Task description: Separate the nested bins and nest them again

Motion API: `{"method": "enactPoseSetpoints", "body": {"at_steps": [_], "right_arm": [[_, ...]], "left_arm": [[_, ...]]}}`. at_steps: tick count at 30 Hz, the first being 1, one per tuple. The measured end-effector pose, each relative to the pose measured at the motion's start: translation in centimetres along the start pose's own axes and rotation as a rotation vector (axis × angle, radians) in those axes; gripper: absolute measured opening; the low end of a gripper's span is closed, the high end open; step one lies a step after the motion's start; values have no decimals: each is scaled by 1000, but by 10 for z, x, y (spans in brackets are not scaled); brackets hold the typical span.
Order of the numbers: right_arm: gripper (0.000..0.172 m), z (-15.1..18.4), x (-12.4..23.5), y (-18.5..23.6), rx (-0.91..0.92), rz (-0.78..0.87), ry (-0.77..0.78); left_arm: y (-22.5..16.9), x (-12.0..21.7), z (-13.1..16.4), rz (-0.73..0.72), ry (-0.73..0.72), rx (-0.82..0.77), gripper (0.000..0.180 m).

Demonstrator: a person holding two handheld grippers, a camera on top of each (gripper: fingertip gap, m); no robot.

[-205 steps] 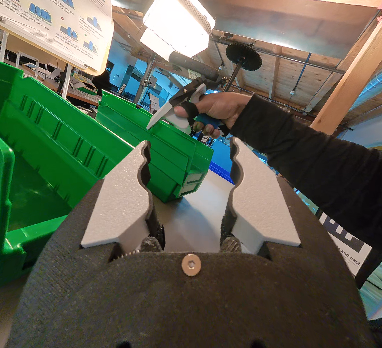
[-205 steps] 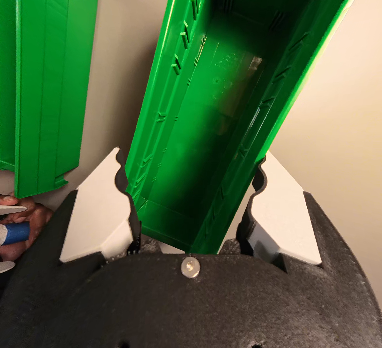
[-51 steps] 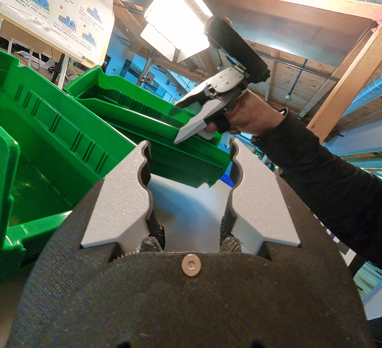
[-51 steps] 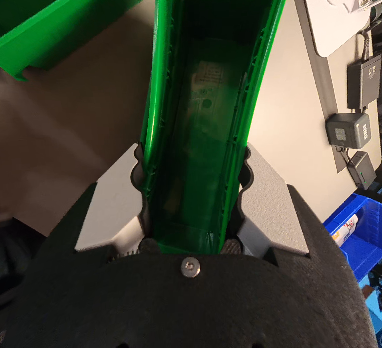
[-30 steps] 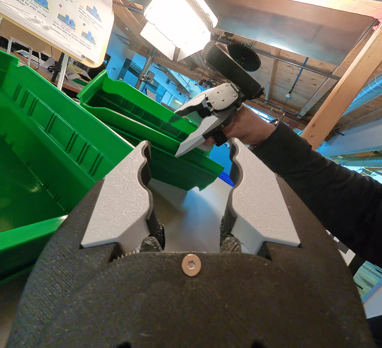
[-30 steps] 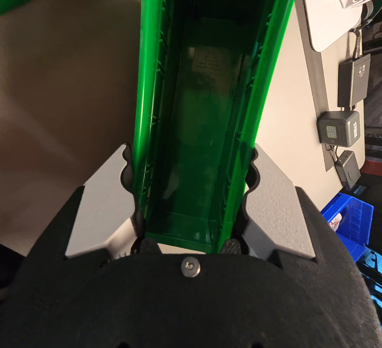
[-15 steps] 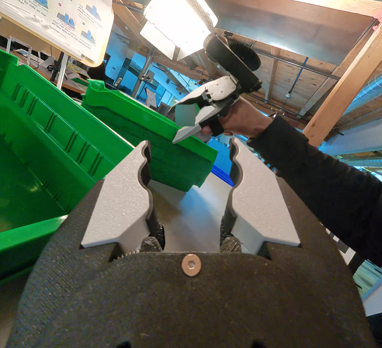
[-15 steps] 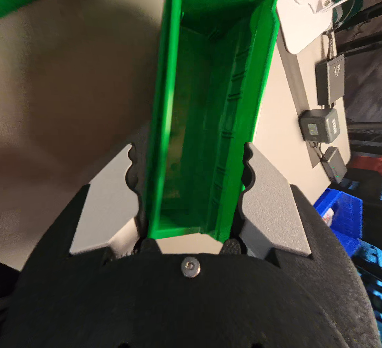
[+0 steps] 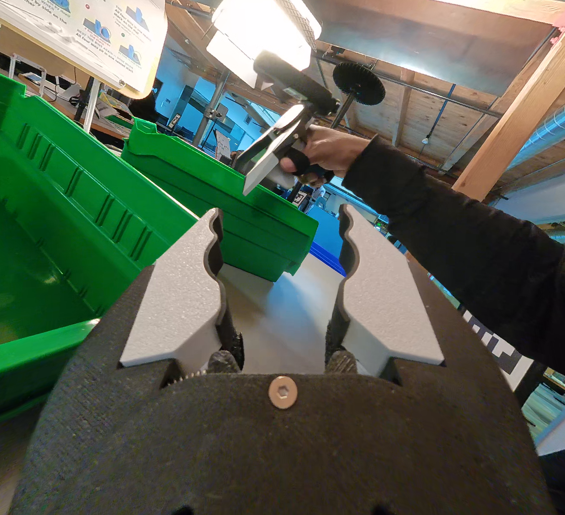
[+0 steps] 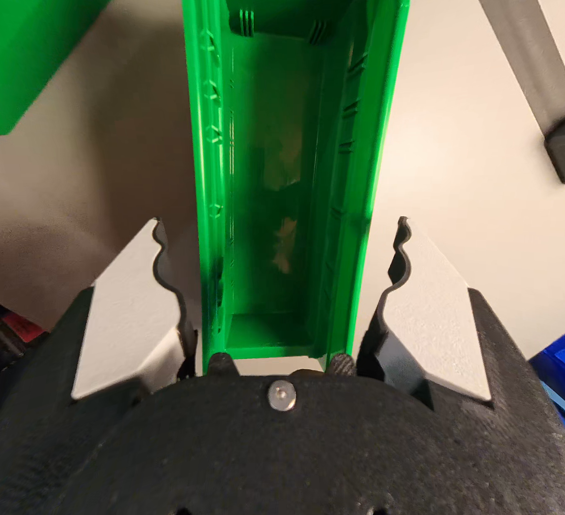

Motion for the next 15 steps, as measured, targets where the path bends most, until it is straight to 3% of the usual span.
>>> {"method": "enactPoseSetpoints", "body": {"at_steps": [6, 10, 15], "right_arm": [[143, 0, -7, -8, -5, 8, 49], [118, 2, -5, -3, 0, -69, 59], [116, 3, -5, -3, 1, -90, 60]], "left_arm": [[0, 0, 0, 7, -2, 10, 76], [1, 0, -1, 10, -2, 15, 76], [0, 0, -1, 11, -3, 15, 76]]}}
Point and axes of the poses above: each gripper's, where its closed fingertips meet, x back along the fingers, z out of its underside, y = z × x across the jaws, the point moved 2 cm from there along x, back along the fingers, and after that the axes turned 8 degrees about y, right-handed, at the moved point
